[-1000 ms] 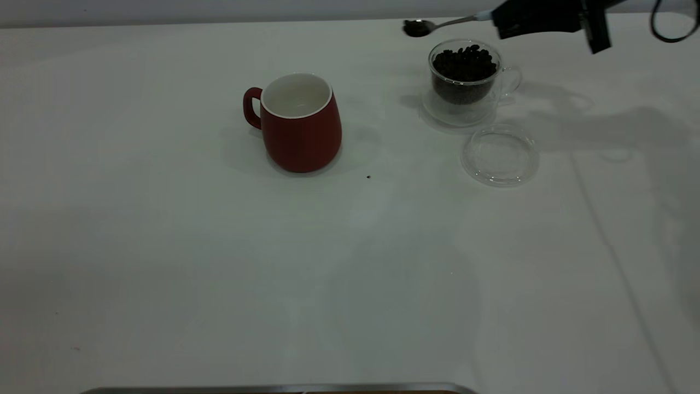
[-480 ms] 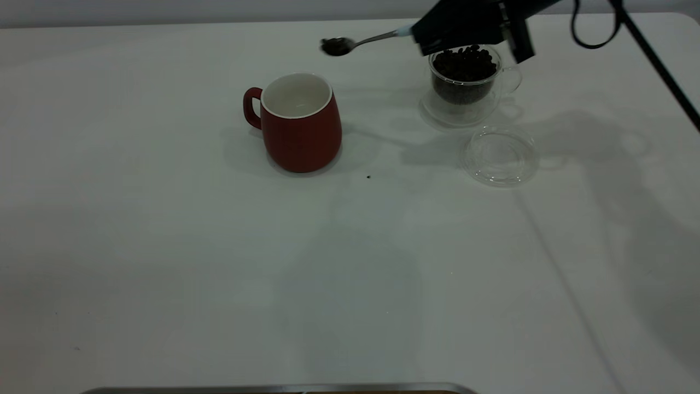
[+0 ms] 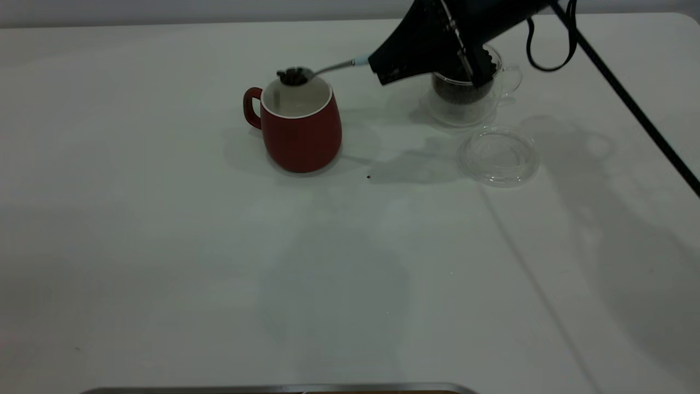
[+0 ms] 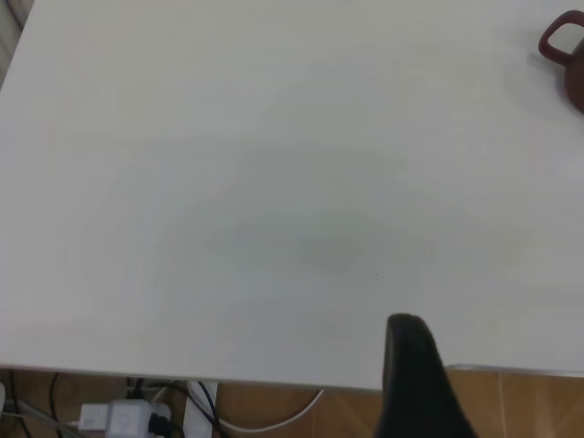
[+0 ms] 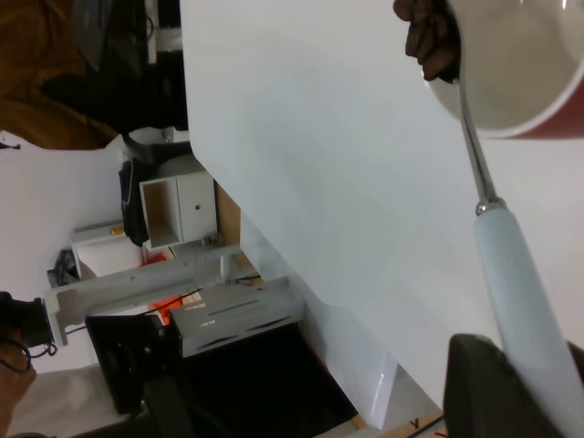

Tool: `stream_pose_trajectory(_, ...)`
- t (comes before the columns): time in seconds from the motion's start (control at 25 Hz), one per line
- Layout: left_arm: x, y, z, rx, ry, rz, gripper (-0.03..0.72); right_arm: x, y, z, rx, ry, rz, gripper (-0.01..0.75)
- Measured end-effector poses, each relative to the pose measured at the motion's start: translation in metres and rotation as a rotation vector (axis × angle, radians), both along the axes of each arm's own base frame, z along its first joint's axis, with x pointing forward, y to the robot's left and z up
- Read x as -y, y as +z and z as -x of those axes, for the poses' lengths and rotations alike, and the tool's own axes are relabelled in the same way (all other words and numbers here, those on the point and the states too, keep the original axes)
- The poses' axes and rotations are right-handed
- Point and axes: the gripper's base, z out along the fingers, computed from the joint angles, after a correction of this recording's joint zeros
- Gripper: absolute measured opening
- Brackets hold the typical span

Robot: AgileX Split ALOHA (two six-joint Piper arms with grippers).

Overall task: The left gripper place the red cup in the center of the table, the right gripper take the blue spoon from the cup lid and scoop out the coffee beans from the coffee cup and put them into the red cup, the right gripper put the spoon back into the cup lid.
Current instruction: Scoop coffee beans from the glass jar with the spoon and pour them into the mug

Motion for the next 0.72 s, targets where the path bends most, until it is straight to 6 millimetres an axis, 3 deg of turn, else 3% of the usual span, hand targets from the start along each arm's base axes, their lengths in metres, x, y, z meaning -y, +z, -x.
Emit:
stream_pose_trajectory(0.4,0.0,0.0,0.0,0.0,0.0,0.0,0.5,0.003,-0.009,0.004,0.032,0.065,0.095,0.097)
stream_pose_trajectory(0.72,0.0,0.0,0.0,0.0,0.001,0.001,0.5,-0.009,-0.013,0.002,0.068,0.052,0.142,0.097)
